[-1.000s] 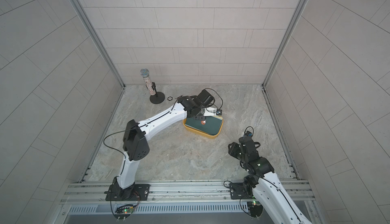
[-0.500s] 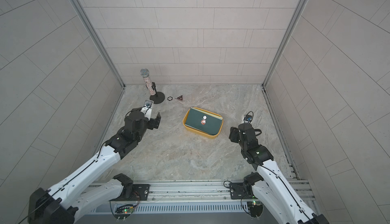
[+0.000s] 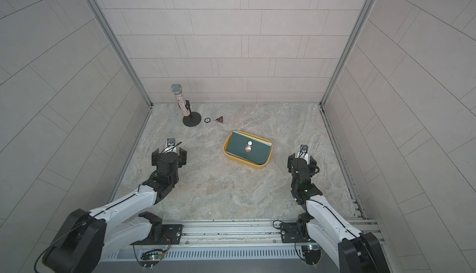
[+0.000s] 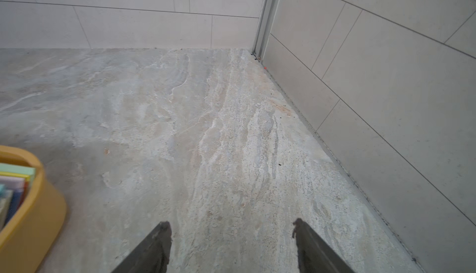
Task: Put the sealed envelopes into the storage box
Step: Reset both arms
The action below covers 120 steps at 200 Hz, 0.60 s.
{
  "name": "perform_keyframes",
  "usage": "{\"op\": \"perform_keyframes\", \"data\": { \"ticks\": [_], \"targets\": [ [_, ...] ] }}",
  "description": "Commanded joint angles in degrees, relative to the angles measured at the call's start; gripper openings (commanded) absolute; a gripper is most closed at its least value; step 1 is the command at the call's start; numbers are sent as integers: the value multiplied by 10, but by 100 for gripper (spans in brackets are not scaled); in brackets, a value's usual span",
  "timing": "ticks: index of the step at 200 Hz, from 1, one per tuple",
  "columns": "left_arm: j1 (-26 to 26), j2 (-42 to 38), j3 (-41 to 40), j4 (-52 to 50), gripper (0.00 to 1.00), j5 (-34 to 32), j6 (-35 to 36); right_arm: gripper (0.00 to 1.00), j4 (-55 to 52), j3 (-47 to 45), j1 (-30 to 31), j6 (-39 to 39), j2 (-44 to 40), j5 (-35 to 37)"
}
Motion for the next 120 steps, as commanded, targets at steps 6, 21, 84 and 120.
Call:
{"op": "perform_keyframes", "data": {
  "ticks": [6,21,84,120],
  "targets": [
    [34,53,-25,162,100,40,13,80,191,-12,-24,-5,92,17],
    [53,98,-18,214,100,69,21,81,262,-11,-37,-2,142,7],
    [115,242,15,290,100,174,-3,77,491,13,-96,-38,372,-137],
    [186,249,94,157,100,284,-54,81,312,87,-108,-33,349,-169]
  ]
}}
